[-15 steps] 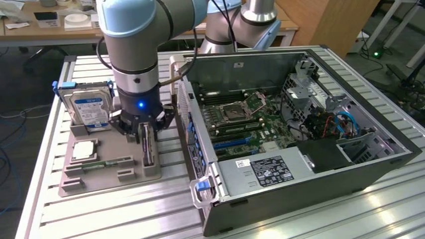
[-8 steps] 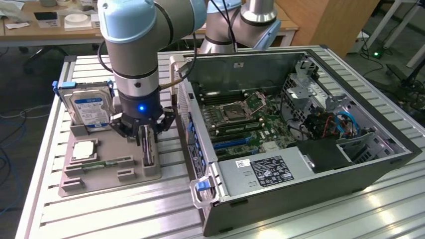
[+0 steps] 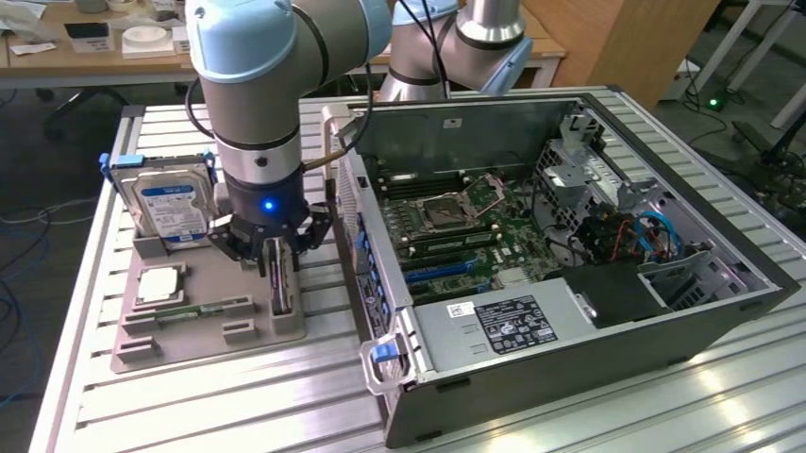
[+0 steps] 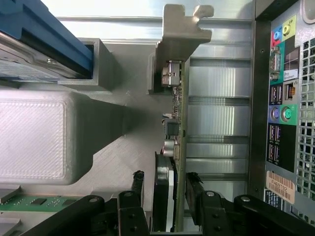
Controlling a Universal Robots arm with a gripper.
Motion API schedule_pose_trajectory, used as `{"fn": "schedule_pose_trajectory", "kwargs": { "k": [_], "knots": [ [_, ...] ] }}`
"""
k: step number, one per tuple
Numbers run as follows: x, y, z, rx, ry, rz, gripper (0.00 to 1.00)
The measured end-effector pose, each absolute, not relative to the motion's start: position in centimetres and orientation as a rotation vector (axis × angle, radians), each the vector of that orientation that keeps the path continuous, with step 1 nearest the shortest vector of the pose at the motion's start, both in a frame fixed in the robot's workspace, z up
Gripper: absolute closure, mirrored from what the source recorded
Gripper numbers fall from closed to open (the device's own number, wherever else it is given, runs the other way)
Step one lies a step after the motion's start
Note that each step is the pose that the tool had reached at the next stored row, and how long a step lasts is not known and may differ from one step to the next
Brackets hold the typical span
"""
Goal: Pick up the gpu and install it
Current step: 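Pick up the gpu and move the gpu toward the slot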
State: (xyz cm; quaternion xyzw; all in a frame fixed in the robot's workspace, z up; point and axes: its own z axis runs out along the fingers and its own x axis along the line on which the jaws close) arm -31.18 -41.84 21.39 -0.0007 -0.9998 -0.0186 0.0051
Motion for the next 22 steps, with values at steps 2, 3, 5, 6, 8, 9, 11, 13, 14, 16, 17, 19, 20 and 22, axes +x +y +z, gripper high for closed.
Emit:
{"fn": "schedule_pose_trajectory", "kwargs": {
  "k": [2, 3, 5, 6, 8, 9, 11, 13, 14, 16, 17, 19, 20, 22],
  "knots": [
    [-31.18, -41.84, 21.39, -0.002, -3.131, -0.058, 0.54],
    [-31.18, -41.84, 21.39, -0.002, -3.131, -0.058, 0.54],
    [-31.18, -41.84, 21.39, -0.002, -3.131, -0.058, 0.60],
    [-31.18, -41.84, 21.39, -0.002, -3.131, -0.058, 0.67],
    [-31.18, -41.84, 21.39, -0.002, -3.131, -0.057, 0.67],
    [-31.18, -41.84, 21.39, -0.002, -3.131, -0.057, 0.69],
    [-31.18, -41.84, 21.39, -0.002, -3.131, -0.057, 0.72],
    [-31.18, -41.84, 21.39, -0.002, -3.131, -0.056, 0.72],
    [-31.18, -41.84, 21.39, -0.002, -3.131, -0.056, 0.72],
    [-31.18, -41.84, 21.39, -0.002, -3.131, -0.056, 0.72],
    [-31.18, -41.84, 21.38, -0.002, -3.131, -0.056, 0.72],
    [-31.18, -41.84, 21.38, -0.002, -3.131, -0.056, 0.72],
    [-31.18, -41.84, 21.38, -0.002, -3.131, -0.056, 0.72],
    [-31.18, -41.84, 21.38, -0.002, -3.131, -0.056, 0.72]
  ]
}}
